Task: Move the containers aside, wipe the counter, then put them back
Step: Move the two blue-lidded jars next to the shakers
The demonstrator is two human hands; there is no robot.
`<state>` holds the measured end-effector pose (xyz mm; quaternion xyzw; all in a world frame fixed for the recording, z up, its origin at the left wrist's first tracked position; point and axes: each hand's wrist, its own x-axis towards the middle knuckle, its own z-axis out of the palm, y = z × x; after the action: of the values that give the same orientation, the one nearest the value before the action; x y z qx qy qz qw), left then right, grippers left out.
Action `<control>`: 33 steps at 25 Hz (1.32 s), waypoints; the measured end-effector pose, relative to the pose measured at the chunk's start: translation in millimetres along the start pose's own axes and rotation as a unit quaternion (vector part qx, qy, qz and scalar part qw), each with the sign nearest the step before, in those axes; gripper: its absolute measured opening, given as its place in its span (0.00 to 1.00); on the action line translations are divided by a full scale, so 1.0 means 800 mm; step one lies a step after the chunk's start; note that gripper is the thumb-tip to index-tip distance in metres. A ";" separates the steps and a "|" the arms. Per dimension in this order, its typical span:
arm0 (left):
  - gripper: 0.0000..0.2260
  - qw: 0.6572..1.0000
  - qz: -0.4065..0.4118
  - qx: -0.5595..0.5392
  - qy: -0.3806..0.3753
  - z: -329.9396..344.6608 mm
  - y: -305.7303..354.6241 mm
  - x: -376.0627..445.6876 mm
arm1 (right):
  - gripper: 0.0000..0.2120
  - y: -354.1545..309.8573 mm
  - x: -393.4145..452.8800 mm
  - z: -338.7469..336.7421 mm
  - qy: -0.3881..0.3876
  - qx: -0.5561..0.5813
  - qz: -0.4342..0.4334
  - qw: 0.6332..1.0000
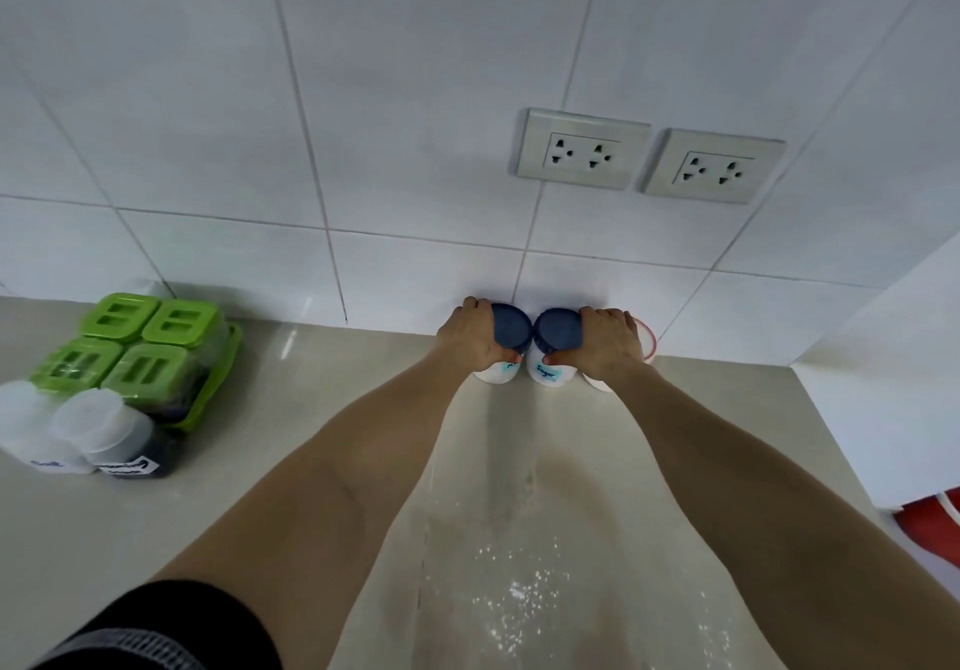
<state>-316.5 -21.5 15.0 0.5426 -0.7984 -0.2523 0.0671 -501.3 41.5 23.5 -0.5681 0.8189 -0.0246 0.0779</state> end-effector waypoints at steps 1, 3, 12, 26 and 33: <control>0.40 1.000 -0.002 -0.011 0.002 -0.001 0.000 0.000 | 0.38 0.000 0.002 0.001 0.003 0.003 -0.001 1.000; 0.40 0.999 0.000 -0.031 0.009 -0.004 -0.004 0.002 | 0.38 -0.002 0.005 0.000 0.017 0.010 -0.005 1.000; 0.36 0.996 0.019 -0.082 0.037 -0.032 -0.054 -0.054 | 0.40 -0.037 -0.060 -0.007 -0.002 0.129 -0.026 0.991; 0.38 0.992 -0.013 -0.103 0.074 -0.128 -0.227 -0.280 | 0.39 -0.220 -0.242 -0.010 -0.036 0.204 -0.108 0.972; 0.35 0.992 -0.040 -0.098 0.073 -0.181 -0.366 -0.372 | 0.41 -0.374 -0.290 0.028 -0.070 0.210 -0.148 0.964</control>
<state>102.4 115.7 50.4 0.5821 -0.7401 -0.2918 0.1681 -141.1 153.8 62.8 -0.6543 0.6944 -0.1680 0.2481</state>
